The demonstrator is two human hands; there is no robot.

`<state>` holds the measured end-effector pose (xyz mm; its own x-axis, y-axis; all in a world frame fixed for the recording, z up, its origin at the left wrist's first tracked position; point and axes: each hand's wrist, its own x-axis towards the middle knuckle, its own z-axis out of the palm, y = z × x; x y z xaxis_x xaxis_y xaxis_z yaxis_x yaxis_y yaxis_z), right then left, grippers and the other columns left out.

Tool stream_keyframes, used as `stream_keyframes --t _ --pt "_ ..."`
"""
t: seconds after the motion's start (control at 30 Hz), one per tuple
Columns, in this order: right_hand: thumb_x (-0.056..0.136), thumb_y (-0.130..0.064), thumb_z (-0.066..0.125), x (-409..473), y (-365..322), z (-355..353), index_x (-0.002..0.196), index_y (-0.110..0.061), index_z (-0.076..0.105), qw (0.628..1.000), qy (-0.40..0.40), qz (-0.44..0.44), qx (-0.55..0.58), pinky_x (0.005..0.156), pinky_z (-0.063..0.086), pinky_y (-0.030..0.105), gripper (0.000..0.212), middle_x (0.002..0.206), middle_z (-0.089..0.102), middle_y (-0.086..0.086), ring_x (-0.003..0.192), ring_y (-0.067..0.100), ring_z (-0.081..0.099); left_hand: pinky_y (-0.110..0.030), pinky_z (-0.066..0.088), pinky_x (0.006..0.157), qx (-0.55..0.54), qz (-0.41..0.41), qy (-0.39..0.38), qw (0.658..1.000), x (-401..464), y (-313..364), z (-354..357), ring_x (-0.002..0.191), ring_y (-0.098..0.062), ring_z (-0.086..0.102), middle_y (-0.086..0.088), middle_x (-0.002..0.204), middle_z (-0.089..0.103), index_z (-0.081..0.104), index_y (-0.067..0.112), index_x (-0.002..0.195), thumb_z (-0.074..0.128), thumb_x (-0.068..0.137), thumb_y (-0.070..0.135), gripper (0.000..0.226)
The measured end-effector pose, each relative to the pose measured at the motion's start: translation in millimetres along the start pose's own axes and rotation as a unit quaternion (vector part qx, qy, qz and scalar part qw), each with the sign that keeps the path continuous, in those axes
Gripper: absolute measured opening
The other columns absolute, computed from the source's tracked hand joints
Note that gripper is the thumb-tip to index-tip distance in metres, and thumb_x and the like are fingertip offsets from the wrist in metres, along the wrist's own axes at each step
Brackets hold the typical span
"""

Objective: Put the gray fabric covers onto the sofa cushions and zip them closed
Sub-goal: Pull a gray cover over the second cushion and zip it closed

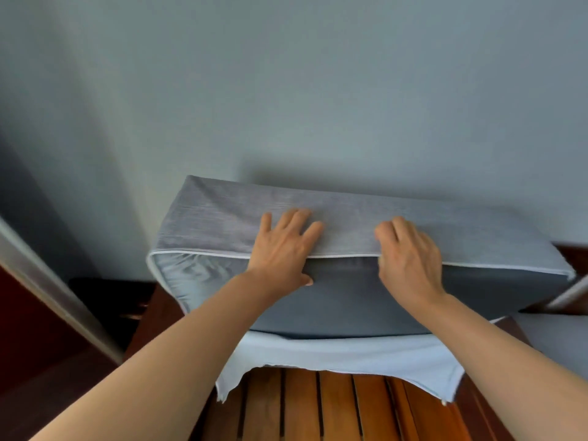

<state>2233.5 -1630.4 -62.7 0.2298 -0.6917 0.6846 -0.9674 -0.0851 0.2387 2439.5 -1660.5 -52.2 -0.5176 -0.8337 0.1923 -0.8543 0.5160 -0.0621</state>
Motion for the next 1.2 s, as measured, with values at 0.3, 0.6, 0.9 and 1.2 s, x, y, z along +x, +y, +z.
stream_keyframes --t 0.3,0.6,0.9,1.2 --pt "0.034 0.01 0.076 -49 113 -1 0.056 -0.009 0.05 0.995 -0.089 0.023 0.033 0.04 0.023 0.021 0.039 0.048 0.046 0.007 0.037 0.026 0.047 -0.04 0.039 0.093 0.0 -0.012 -0.013 1.0 58 116 5 0.135 -0.022 0.027 0.002 0.15 0.022 0.031 0.029 0.137 0.072 0.076 0.041 0.074" --pt "0.054 0.01 0.048 -56 156 13 0.059 -0.012 0.046 0.995 0.03 -0.008 0.094 0.044 0.015 0.022 0.022 0.053 0.039 0.004 0.039 0.019 0.033 -0.039 0.032 0.099 0.074 -0.028 -0.043 0.996 83 166 -2 0.128 -0.025 0.035 -0.001 0.147 0.027 0.03 0.028 0.133 0.074 0.07 0.049 0.08" --pt "0.058 -0.012 0.06 -98 283 17 0.072 -0.008 0.051 0.99 -0.035 0.138 -0.014 0.043 0.02 0.023 0.017 0.066 0.049 0.009 0.047 0.027 0.049 -0.044 0.028 0.103 0.036 0.051 -0.009 0.998 153 303 11 0.133 -0.026 0.026 -0.005 0.148 0.023 0.027 0.023 0.136 0.072 0.072 0.051 0.083" --pt "0.076 -0.009 0.043 -135 297 30 0.051 -0.015 0.044 0.996 0.016 0.087 -0.004 0.041 0.02 0.021 0.026 0.045 0.039 0.001 0.035 0.019 0.039 -0.044 0.041 0.087 0.024 0.041 0.022 0.999 172 336 25 0.128 -0.028 0.029 -0.002 0.138 0.028 0.032 0.028 0.122 0.071 0.077 0.022 0.06"
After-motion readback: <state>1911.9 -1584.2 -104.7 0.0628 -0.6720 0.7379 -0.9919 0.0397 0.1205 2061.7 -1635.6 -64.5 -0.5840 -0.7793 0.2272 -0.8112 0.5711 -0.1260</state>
